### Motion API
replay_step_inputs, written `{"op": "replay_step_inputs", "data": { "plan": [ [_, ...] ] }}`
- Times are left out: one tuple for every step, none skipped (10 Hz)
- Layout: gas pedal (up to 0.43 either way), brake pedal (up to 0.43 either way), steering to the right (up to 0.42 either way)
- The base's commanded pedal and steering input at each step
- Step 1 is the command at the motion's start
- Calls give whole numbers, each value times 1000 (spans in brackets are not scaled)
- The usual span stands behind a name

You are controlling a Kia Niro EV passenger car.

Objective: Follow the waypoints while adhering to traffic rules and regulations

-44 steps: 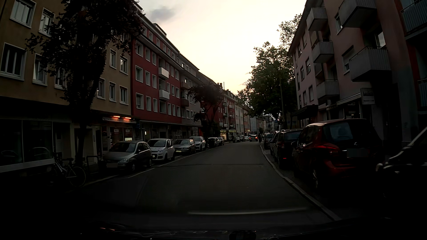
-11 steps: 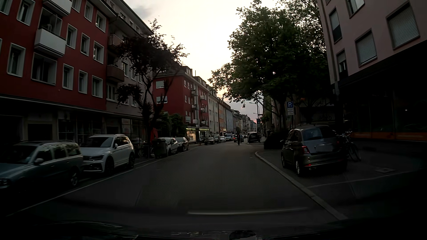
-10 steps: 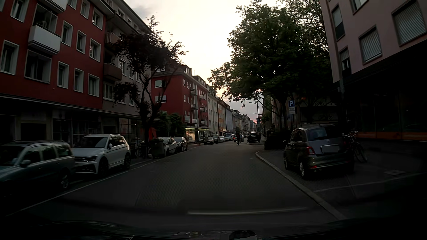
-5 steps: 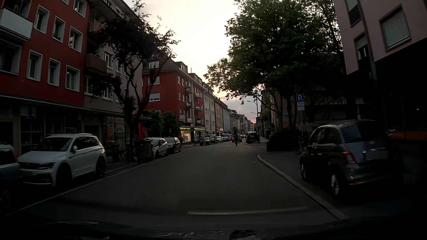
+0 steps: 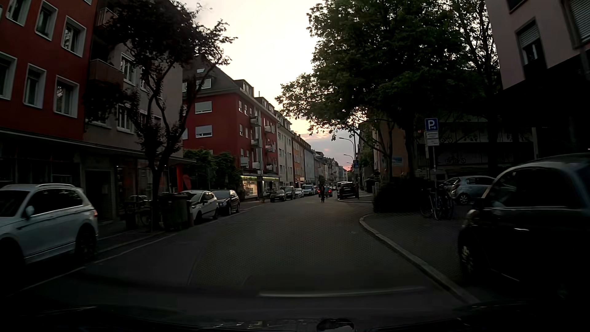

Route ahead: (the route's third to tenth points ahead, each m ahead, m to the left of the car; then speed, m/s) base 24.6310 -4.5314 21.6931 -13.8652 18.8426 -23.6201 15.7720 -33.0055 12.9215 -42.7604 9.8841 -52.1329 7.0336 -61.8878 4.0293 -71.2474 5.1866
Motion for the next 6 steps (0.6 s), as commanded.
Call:
{"op": "replay_step_inputs", "data": {
  "plan": [
    [0, 0, 10],
    [0, 0, 9],
    [0, 0, 8],
    [0, 0, 8],
    [0, 0, 8],
    [0, 0, 7]
  ]
}}
